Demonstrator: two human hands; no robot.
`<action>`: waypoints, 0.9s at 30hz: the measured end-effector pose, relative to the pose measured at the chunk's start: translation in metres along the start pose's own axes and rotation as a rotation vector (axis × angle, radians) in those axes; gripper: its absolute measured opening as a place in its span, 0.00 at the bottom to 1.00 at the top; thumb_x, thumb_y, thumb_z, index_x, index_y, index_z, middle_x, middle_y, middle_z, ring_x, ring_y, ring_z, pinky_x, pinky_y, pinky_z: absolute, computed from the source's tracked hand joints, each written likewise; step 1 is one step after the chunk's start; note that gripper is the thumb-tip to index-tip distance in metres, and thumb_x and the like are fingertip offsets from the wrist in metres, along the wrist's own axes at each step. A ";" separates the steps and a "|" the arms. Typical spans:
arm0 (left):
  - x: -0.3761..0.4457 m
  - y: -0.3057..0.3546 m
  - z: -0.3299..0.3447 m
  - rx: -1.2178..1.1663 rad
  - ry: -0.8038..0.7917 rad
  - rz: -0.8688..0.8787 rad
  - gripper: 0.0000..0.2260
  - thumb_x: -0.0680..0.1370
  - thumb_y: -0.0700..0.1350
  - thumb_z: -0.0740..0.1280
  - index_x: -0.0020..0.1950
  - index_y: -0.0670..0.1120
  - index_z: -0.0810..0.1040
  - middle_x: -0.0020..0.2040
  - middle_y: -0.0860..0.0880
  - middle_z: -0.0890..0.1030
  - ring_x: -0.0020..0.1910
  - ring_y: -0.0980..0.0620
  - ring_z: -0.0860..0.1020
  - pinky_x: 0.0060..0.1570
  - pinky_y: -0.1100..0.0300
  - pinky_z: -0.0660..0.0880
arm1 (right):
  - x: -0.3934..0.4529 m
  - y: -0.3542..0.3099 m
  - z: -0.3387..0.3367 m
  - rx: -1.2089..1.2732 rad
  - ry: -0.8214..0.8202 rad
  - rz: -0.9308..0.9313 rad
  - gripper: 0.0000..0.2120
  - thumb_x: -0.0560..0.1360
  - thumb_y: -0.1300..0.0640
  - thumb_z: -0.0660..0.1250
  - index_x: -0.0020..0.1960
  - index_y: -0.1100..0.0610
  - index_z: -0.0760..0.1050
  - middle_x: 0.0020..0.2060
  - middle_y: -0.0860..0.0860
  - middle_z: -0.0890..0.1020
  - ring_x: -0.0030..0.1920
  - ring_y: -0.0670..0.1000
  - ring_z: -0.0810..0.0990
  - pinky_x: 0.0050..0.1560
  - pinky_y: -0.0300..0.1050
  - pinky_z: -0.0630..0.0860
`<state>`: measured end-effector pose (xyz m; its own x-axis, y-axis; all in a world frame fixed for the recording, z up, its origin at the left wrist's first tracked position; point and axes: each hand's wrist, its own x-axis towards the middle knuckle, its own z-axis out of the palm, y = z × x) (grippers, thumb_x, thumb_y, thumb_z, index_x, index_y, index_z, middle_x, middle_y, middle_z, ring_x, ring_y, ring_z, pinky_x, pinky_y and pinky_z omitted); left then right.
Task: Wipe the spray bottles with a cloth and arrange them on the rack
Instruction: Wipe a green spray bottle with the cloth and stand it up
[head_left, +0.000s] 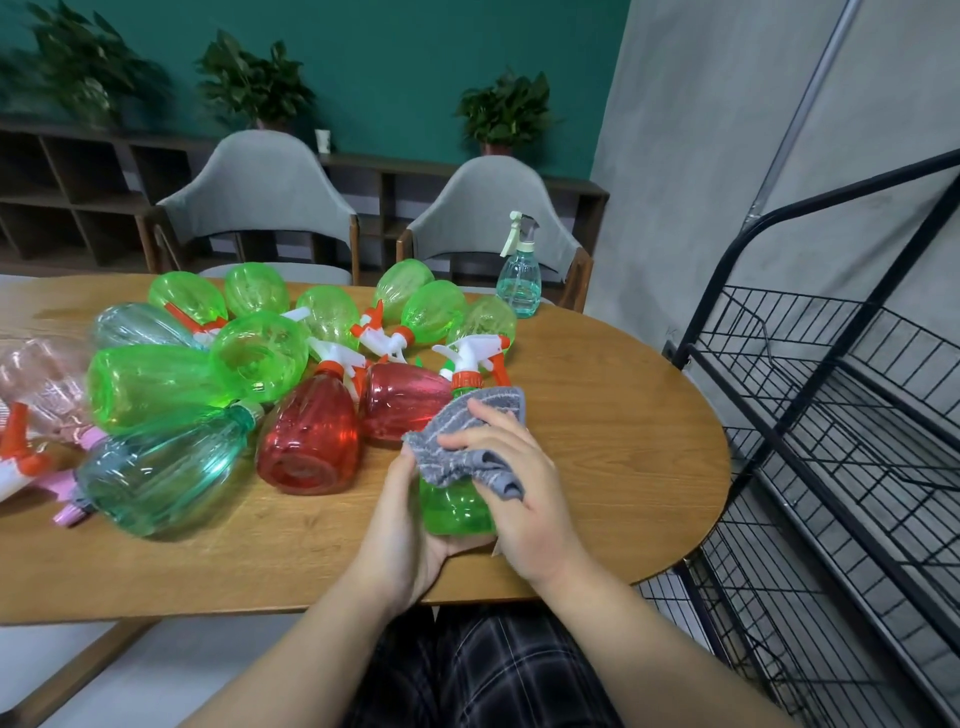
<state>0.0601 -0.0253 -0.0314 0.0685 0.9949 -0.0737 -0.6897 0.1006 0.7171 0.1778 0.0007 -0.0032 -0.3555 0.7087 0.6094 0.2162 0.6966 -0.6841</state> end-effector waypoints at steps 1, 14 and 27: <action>0.000 0.000 -0.001 0.002 0.005 -0.004 0.29 0.79 0.62 0.49 0.68 0.46 0.74 0.60 0.41 0.82 0.58 0.43 0.81 0.53 0.39 0.77 | -0.002 0.002 -0.001 0.022 0.011 -0.006 0.18 0.67 0.54 0.60 0.52 0.52 0.82 0.58 0.30 0.75 0.68 0.38 0.69 0.71 0.41 0.59; 0.009 -0.006 -0.012 0.059 0.072 -0.033 0.35 0.62 0.60 0.77 0.64 0.45 0.76 0.54 0.42 0.84 0.46 0.45 0.84 0.38 0.49 0.81 | 0.020 -0.038 -0.022 1.058 0.537 0.584 0.16 0.77 0.58 0.56 0.35 0.59 0.75 0.31 0.55 0.80 0.39 0.55 0.79 0.51 0.51 0.75; 0.005 -0.003 -0.008 0.038 0.015 -0.024 0.18 0.73 0.53 0.69 0.60 0.47 0.81 0.59 0.41 0.82 0.52 0.45 0.83 0.44 0.46 0.81 | 0.007 -0.006 -0.002 0.217 0.067 0.275 0.19 0.75 0.56 0.60 0.61 0.37 0.73 0.60 0.20 0.67 0.73 0.39 0.62 0.73 0.53 0.61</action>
<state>0.0570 -0.0210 -0.0397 0.0736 0.9921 -0.1012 -0.6601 0.1246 0.7407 0.1761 0.0016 0.0054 -0.2487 0.8772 0.4108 0.0945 0.4441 -0.8910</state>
